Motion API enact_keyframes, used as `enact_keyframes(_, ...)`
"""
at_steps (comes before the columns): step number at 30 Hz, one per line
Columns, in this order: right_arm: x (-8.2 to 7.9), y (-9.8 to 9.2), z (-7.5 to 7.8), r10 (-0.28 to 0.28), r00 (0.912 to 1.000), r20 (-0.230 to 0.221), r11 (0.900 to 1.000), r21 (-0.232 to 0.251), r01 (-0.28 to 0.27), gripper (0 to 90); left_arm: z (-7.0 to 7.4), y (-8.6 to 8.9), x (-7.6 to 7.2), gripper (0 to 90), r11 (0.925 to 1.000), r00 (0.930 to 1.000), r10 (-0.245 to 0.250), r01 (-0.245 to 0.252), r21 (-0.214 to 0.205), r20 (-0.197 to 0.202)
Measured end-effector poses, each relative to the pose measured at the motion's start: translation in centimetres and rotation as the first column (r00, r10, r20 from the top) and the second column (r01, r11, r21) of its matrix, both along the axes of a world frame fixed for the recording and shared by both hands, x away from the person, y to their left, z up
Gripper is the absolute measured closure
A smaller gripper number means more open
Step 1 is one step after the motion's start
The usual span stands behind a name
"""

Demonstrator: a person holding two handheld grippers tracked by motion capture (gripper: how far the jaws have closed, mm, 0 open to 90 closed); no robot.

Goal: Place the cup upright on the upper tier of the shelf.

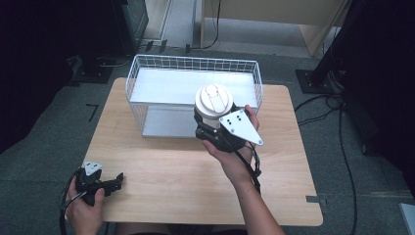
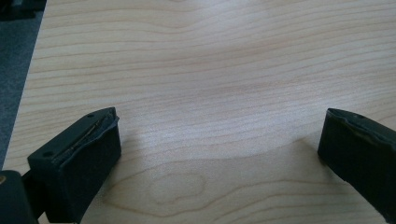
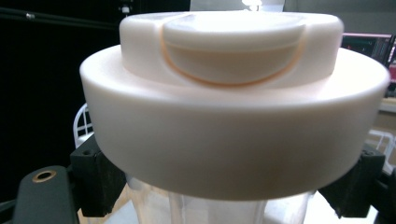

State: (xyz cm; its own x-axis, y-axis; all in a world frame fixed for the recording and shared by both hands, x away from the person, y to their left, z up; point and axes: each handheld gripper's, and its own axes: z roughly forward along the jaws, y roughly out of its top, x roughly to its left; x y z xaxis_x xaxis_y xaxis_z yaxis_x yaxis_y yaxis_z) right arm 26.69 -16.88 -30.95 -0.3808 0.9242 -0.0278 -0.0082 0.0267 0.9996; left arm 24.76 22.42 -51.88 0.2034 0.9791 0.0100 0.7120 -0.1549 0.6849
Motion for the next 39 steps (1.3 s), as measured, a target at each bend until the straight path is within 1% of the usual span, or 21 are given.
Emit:
enact_keyframes(1,0.4,0.2,0.5,-0.001,0.9999,0.015,1.0000,-0.005,0.001,15.5,0.0,0.0,0.0,0.0,1.0000,1.0000,0.000,0.000,0.000,0.000)
enact_keyframes(2,0.4,0.2,0.5,-0.001,0.9999,0.015,1.0000,-0.005,0.001,15.5,0.0,0.0,0.0,0.0,1.0000,1.0000,0.000,0.000,0.000,0.000)
enact_keyframes(3,0.8,0.3,1.0,0.000,0.9997,0.025,1.0000,-0.009,0.000,15.5,0.0,0.0,0.0,0.0,1.0000,1.0000,0.000,0.000,0.000,0.000)
enact_keyframes(8,1.8,0.5,1.6,0.001,0.9995,0.032,1.0000,-0.003,-0.001,15.5,0.0,0.0,0.0,0.0,1.0000,1.0000,0.000,0.000,0.000,0.000)
enact_keyframes(11,3.0,0.6,2.1,-0.016,0.9992,0.038,0.9998,-0.009,0.016,15.5,0.0,0.0,0.0,0.0,1.0000,1.0000,0.000,0.000,0.000,0.000)
enact_keyframes(15,4.0,0.8,2.4,-0.027,0.9990,0.036,0.9995,-0.012,0.028,15.5,0.0,0.0,0.0,0.0,1.0000,1.0000,0.000,0.000,0.000,0.000)
enact_keyframes(16,4.6,0.9,2.5,-0.036,0.9988,0.033,0.9992,-0.013,0.037,15.5,0.0,0.0,0.0,0.0,1.0000,1.0000,0.000,0.000,0.000,0.000)
enact_keyframes(17,4.6,0.9,2.5,-0.036,0.9988,0.033,0.9992,-0.013,0.037,15.5,0.0,0.0,0.0,0.0,1.0000,1.0000,0.001,-0.001,-0.001,0.001)
enact_keyframes(19,5.5,1.0,2.6,-0.048,0.9982,0.035,0.9985,-0.022,0.049,15.5,0.0,0.0,0.0,0.0,1.0000,1.0000,0.000,0.000,0.000,0.000)
enact_keyframes(21,5.8,1.1,2.5,-0.053,0.9980,0.034,0.9982,-0.026,0.054,15.5,0.0,0.0,0.0,0.0,1.0000,1.0000,0.000,0.000,0.000,-0.001)
enact_keyframes(24,7.2,1.5,2.3,-0.081,0.9962,0.032,0.9958,-0.042,0.082,15.5,0.0,0.0,0.0,0.0,1.0000,1.0000,-0.001,0.001,0.000,-0.002)
enact_keyframes(25,7.2,1.5,2.3,-0.081,0.9962,0.032,0.9958,-0.042,0.082,15.5,0.0,0.0,0.0,0.0,1.0000,1.0000,-0.001,0.001,0.000,-0.002)
enact_keyframes(26,7.9,1.7,2.2,-0.092,0.9955,0.024,0.9949,-0.039,0.093,15.5,0.0,0.0,0.0,0.0,1.0000,1.0000,0.000,0.000,0.000,0.001)
enact_keyframes(29,8.7,1.8,2.2,-0.095,0.9952,0.022,0.9946,-0.040,0.096,15.6,0.0,0.0,0.0,0.0,1.0000,1.0000,0.000,0.000,0.001,0.000)
enact_keyframes(31,9.6,2.2,2.4,-0.097,0.9953,0.005,0.9949,-0.027,0.097,15.6,0.0,0.0,0.0,0.0,1.0000,1.0000,0.000,0.000,0.000,0.000)
enact_keyframes(33,9.8,2.3,2.4,-0.094,0.9955,0.002,0.9952,-0.025,0.094,15.6,0.0,0.0,0.0,0.0,1.0000,1.0000,0.000,0.000,0.000,0.000)
enact_keyframes(34,10.3,2.6,2.5,-0.089,0.9960,0.001,0.9956,-0.029,0.089,15.6,0.0,0.0,0.0,0.0,1.0000,1.0000,0.000,0.000,0.001,0.000)
enact_keyframes(35,10.3,2.6,2.5,-0.089,0.9960,0.001,0.9956,-0.029,0.089,15.6,0.0,0.0,0.0,0.0,1.0000,1.0000,0.000,0.000,0.001,0.000)
enact_keyframes(36,10.9,2.9,2.6,-0.093,0.9956,0.001,0.9949,-0.039,0.093,15.5,0.0,0.0,0.0,0.0,1.0000,1.0000,0.000,0.000,0.001,0.000)
enact_keyframes(38,11.1,3.0,2.6,-0.097,0.9953,-0.004,0.9945,-0.040,0.097,15.5,0.0,0.0,0.0,0.0,1.0000,1.0000,0.000,0.000,0.001,0.000)
enact_keyframes(39,11.8,3.3,2.8,-0.099,0.9951,-0.011,0.9944,-0.041,0.098,15.5,0.0,0.0,0.0,0.0,1.0000,1.0000,0.000,0.000,0.000,0.000)
